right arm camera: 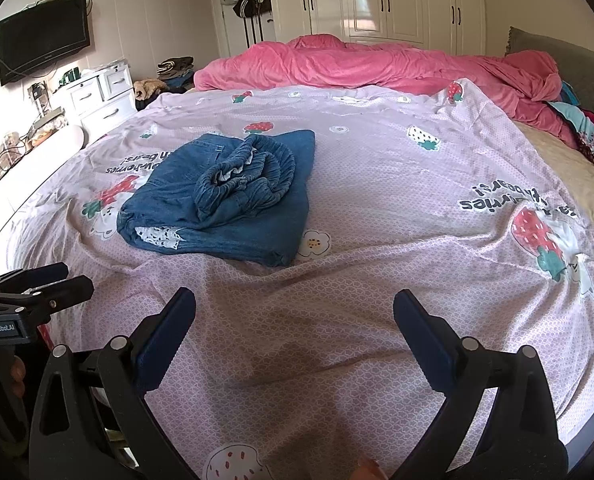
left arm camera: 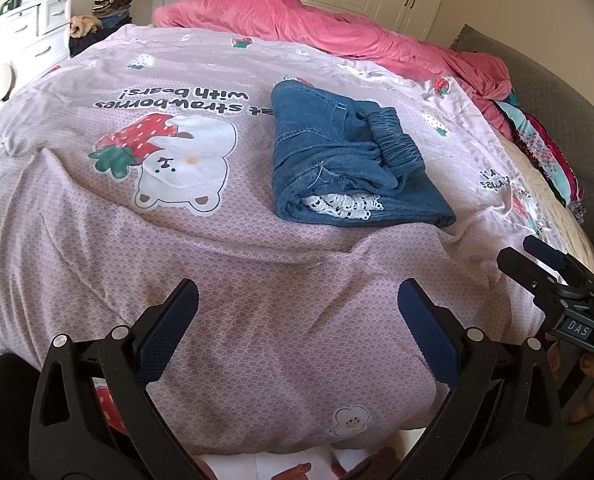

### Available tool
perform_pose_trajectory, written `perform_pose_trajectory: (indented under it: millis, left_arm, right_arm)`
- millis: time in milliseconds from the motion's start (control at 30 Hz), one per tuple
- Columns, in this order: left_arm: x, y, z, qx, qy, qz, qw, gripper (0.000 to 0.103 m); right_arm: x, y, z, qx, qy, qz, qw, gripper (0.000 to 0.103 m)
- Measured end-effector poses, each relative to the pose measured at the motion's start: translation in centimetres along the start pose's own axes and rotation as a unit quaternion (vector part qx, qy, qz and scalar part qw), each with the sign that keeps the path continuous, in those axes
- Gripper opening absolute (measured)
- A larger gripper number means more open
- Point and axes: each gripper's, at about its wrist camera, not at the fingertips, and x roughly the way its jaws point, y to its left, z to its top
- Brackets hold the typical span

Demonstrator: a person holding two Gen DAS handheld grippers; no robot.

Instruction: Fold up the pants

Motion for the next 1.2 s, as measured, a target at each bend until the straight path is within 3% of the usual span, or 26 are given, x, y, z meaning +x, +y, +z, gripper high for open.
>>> perform_pose_trajectory:
  millis: [1200]
  left_arm:
    - [-0.20,-0.02,0.15,0.009,0.000,0.013,0.9999,0.094]
  right_arm:
    - [0.74,0.06,-0.40,0.005,0.014,-0.010,1.000,0.099]
